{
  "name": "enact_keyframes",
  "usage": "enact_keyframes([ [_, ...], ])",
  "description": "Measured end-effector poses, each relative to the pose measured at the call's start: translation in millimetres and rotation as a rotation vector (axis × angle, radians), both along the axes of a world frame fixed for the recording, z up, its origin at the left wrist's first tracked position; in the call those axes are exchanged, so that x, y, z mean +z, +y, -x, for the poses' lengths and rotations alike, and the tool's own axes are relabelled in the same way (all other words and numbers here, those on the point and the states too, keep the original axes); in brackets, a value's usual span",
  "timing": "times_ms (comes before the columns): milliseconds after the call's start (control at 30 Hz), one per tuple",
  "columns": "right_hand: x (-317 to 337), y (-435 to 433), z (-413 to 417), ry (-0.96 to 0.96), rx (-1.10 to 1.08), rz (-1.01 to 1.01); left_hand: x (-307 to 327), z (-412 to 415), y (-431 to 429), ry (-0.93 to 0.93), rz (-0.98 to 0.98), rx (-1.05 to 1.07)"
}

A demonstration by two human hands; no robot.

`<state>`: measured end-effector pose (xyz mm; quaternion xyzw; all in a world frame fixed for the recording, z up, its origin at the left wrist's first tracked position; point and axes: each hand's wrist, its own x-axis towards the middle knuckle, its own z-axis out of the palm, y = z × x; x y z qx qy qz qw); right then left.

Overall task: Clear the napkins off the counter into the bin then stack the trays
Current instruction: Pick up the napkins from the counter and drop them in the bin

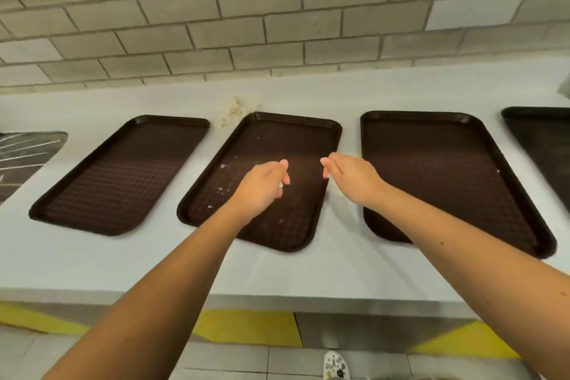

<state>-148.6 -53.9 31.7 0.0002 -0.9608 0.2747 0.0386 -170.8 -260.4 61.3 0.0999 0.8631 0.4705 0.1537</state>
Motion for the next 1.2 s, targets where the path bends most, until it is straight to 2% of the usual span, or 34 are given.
enact_keyframes([
  [133, -19, 0, -59, -0.065, -0.048, 0.102, -18, -43, 4, -0.064, 0.024, -0.041],
  [300, -37, -3, -141, -0.074, -0.062, 0.055, -39, -112, 19, -0.105, 0.021, -0.106],
  [500, -54, 16, -233, -0.069, 0.010, 0.209, -53, -164, 40, -0.238, 0.032, -0.233],
  [567, -72, 24, -269, -0.156, -0.050, 0.277, -61, -177, 49, -0.259, 0.035, -0.250],
  [700, -129, 52, -324, -0.317, -0.116, 0.270, -88, -208, 73, -0.263, 0.051, -0.339],
  [867, -193, 113, -364, -0.527, -0.338, 0.294, -125, -254, 107, -0.329, 0.110, -0.370],
  [967, -223, 146, -384, -0.600, -0.326, 0.297, -160, -283, 128, -0.489, 0.047, -0.325],
  [1200, -271, 186, -414, -0.727, -0.330, 0.344, -240, -329, 182, -0.741, -0.164, 0.011],
])
